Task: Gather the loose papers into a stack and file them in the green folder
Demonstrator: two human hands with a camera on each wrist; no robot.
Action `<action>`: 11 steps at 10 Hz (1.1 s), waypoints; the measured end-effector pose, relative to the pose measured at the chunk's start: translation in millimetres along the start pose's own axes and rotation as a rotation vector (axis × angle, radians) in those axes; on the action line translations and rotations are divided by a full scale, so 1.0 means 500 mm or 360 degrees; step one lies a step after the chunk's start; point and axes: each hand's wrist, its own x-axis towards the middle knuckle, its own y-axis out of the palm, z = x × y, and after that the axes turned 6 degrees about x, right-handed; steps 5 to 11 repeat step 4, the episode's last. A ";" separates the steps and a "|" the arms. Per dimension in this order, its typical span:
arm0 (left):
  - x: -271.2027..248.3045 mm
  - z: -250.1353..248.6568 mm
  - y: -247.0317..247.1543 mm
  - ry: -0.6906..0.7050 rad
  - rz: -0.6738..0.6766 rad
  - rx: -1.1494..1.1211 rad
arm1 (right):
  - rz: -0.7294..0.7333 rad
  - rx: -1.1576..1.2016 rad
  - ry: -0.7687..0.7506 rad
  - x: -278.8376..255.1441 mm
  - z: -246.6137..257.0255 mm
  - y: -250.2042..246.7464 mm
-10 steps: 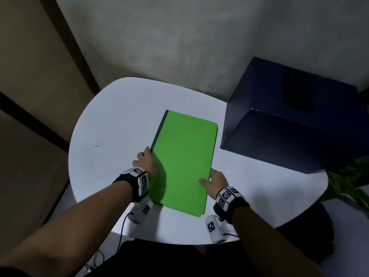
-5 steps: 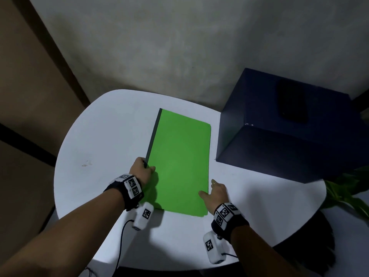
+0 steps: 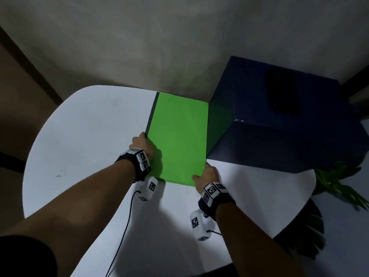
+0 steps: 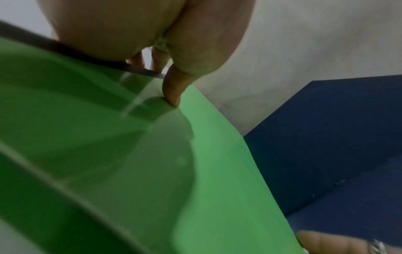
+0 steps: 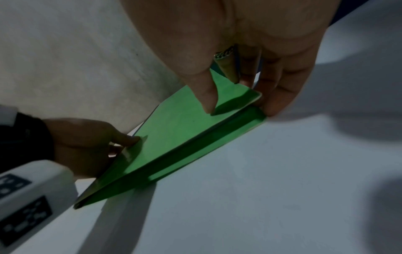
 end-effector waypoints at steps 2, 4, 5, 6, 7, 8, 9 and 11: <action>-0.002 -0.001 0.007 -0.0030 0.0044 0.0032 | 0.0080 -0.0123 -0.0264 -0.080 -0.050 -0.091; -0.045 -0.015 -0.005 -0.0038 0.0036 0.0291 | 0.0342 -0.0695 0.0104 -0.271 -0.399 -0.071; -0.045 -0.015 -0.005 -0.0038 0.0036 0.0291 | 0.0342 -0.0695 0.0104 -0.271 -0.399 -0.071; -0.045 -0.015 -0.005 -0.0038 0.0036 0.0291 | 0.0342 -0.0695 0.0104 -0.271 -0.399 -0.071; -0.045 -0.015 -0.005 -0.0038 0.0036 0.0291 | 0.0342 -0.0695 0.0104 -0.271 -0.399 -0.071; -0.045 -0.015 -0.005 -0.0038 0.0036 0.0291 | 0.0342 -0.0695 0.0104 -0.271 -0.399 -0.071; -0.045 -0.015 -0.005 -0.0038 0.0036 0.0291 | 0.0342 -0.0695 0.0104 -0.271 -0.399 -0.071; -0.045 -0.015 -0.005 -0.0038 0.0036 0.0291 | 0.0342 -0.0695 0.0104 -0.271 -0.399 -0.071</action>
